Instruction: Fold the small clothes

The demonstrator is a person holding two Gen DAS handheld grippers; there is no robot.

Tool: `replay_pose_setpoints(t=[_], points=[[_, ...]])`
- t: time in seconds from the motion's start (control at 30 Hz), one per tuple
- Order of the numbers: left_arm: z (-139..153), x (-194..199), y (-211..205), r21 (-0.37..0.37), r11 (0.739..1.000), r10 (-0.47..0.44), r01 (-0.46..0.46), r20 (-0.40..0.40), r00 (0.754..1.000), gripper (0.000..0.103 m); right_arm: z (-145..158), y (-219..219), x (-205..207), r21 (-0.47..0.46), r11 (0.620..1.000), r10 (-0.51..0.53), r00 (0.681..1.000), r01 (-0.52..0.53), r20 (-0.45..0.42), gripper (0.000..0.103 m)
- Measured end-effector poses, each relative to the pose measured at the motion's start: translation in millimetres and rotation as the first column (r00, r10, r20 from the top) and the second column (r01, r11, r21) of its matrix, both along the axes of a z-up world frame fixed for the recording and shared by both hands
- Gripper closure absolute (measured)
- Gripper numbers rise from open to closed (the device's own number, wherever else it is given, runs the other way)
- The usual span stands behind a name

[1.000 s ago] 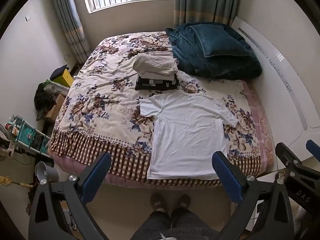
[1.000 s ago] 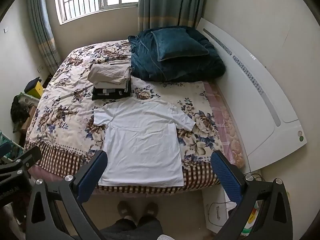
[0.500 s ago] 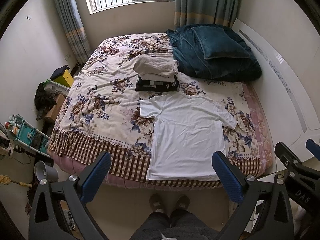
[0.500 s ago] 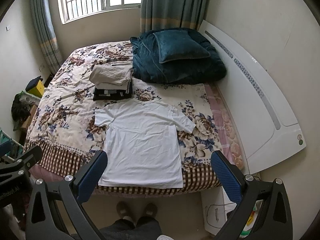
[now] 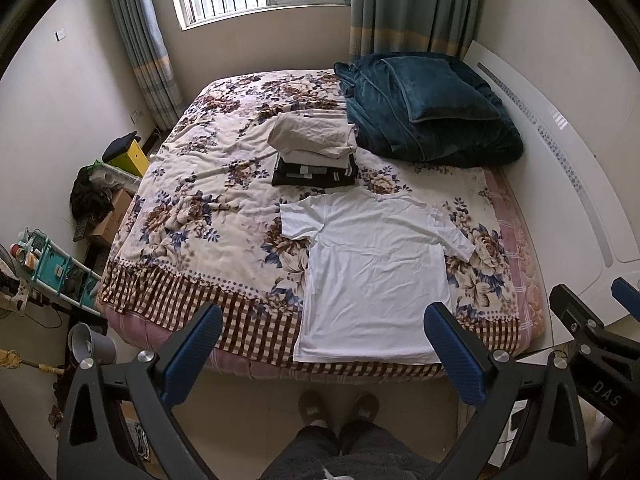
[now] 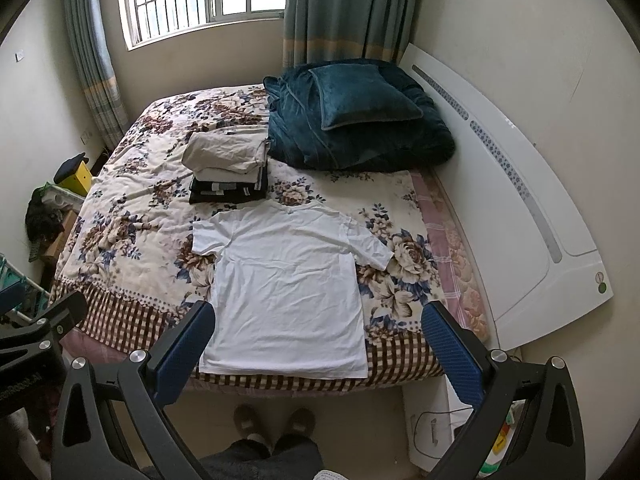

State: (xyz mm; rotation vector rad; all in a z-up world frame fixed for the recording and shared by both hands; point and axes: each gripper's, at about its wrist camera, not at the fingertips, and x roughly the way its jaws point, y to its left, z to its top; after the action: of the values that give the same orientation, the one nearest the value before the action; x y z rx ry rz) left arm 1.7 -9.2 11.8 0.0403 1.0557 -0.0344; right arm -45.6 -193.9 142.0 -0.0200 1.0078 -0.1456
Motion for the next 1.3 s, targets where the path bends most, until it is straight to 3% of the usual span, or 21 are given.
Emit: replay_pose_setpoints(t=[1.3], points=[[8.8, 5.4, -0.4, -0.004, 1.000, 0.003, -0.003, 0.011, 1.000, 0.000, 14.7, 4.6, 3.5, 0.001, 1.000, 0.006, 1.000, -0.006, 0.014, 0.000]])
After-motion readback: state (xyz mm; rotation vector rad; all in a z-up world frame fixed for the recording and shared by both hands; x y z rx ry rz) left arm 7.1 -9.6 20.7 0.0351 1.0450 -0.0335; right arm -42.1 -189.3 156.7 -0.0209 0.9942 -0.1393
